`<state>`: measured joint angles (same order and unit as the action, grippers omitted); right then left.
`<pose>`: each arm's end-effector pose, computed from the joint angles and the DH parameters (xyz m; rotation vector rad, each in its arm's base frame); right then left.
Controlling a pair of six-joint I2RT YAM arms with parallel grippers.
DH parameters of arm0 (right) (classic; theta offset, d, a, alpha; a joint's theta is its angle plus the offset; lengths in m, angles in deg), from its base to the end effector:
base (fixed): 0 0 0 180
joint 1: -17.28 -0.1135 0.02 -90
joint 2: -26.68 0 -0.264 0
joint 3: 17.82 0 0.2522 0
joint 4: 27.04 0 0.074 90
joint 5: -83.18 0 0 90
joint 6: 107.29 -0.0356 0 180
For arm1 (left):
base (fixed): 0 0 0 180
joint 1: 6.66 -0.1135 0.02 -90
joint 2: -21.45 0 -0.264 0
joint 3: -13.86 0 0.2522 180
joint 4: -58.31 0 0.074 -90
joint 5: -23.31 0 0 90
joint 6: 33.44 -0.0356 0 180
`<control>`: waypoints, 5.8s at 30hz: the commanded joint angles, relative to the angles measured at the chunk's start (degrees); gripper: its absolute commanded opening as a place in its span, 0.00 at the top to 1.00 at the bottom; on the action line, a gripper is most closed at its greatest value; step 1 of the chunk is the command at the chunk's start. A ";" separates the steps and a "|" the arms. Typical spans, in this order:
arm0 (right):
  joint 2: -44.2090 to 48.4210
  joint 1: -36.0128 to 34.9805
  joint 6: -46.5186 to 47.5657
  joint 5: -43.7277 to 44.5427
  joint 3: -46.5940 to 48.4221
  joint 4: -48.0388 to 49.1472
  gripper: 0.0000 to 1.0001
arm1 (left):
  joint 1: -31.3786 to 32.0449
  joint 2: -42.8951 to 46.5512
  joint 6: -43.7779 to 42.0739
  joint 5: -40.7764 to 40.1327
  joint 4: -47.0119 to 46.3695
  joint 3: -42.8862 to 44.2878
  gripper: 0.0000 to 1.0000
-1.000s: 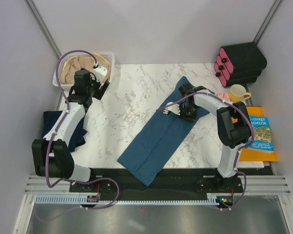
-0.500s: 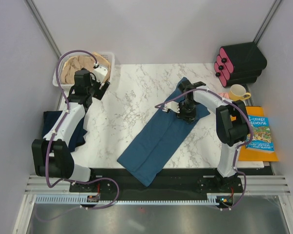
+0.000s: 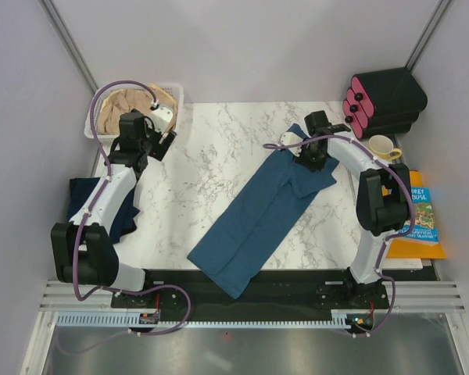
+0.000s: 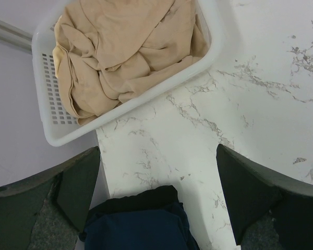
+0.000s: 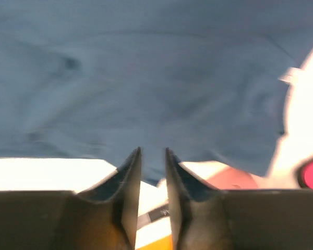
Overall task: Fold and stack the t-shirts
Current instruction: Rotate the tshirt 90 degrees, then grab the bottom of the folded rectangular tshirt with right arm
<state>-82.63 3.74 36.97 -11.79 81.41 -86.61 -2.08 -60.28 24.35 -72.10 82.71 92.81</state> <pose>0.3820 0.0952 0.2159 -1.5675 2.2939 -0.0604 0.3305 -0.0231 0.3125 0.5952 1.9787 0.3959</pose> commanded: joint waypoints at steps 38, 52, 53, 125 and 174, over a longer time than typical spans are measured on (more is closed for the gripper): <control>-32.46 -1.49 -0.99 34.41 26.85 47.91 1.00 | -0.10 -3.34 0.92 -3.47 0.35 1.08 0.00; -8.81 -5.00 -12.86 20.36 7.71 34.38 1.00 | -0.18 -2.73 2.50 -1.45 -0.88 1.70 0.00; -8.37 -5.27 -12.86 18.70 6.47 34.38 1.00 | -0.18 -2.55 2.50 -1.36 -0.96 1.70 0.00; -2.85 -16.87 5.82 -1.34 19.05 -7.85 0.31 | 1.66 1.04 -7.23 3.03 4.21 2.31 0.00; 33.66 -55.54 -22.97 0.13 -48.38 13.97 0.24 | 24.42 9.49 -30.64 -18.15 12.22 2.22 0.00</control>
<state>-44.17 -51.29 15.79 -15.37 34.29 -77.21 22.14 -52.83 -4.13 -89.10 94.84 93.68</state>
